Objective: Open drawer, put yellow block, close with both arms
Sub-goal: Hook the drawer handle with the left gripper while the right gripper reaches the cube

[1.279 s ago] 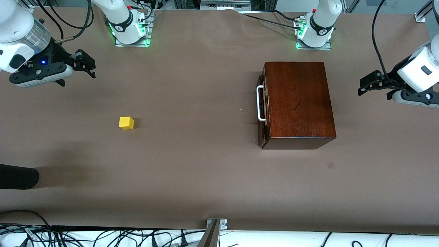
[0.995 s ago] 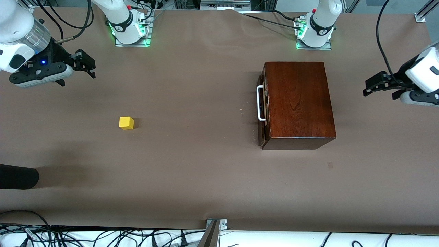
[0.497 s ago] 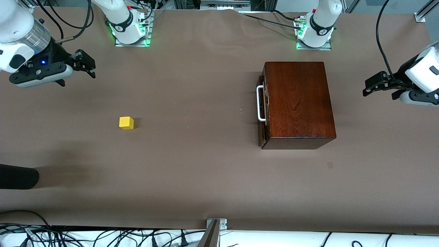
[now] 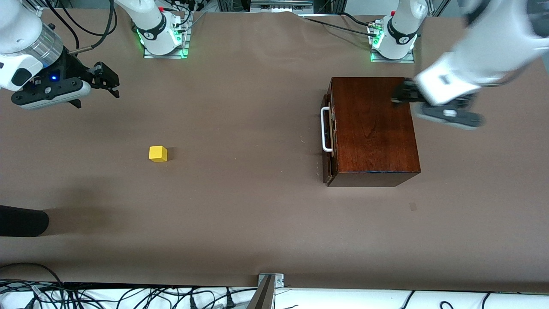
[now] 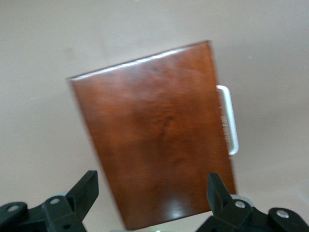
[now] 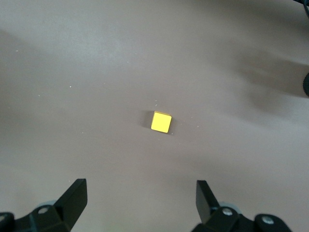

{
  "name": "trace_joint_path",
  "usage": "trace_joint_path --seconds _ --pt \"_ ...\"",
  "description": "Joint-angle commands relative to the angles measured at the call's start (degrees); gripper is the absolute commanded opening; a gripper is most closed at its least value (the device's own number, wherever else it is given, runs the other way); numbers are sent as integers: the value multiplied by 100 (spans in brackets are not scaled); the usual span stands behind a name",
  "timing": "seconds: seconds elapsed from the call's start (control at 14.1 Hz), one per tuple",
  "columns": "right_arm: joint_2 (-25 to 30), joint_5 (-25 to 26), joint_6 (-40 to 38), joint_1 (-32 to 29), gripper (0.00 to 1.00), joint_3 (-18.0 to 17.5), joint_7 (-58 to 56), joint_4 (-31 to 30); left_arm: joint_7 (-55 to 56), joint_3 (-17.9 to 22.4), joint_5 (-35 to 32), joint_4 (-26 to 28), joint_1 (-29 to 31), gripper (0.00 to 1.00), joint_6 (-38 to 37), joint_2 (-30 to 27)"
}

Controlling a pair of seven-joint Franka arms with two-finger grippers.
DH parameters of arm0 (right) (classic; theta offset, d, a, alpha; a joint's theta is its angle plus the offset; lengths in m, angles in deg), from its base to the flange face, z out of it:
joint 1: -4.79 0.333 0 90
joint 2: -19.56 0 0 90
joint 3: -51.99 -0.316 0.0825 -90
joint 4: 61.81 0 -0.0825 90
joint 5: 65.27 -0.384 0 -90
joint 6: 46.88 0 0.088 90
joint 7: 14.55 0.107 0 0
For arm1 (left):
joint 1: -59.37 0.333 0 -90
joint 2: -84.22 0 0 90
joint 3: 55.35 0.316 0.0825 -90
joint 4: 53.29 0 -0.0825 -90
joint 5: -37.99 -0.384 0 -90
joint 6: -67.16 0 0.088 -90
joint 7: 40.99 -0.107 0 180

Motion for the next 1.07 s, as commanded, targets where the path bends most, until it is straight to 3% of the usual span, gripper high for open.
trace_joint_path --seconds 0.0,0.21,0.5,0.71,0.99 --pt "-29 -5 -39 -42 100 -18 -66 119 1044 -494 -146 -90 -366 100 158 578" --pt "-29 -5 -30 -42 100 17 -66 119 2391 -495 -1093 -81 -1280 100 528 1141" --pt "-38 4 23 -42 100 17 -66 119 3473 -495 -1684 304 -1809 100 1151 1634" --pt "-47 4 181 -59 100 17 -57 127 3676 -495 -1931 735 -1827 100 1775 1793" --pt "-64 -5 234 -68 100 17 -57 127 3897 -495 -1940 789 -1862 100 1979 1986"
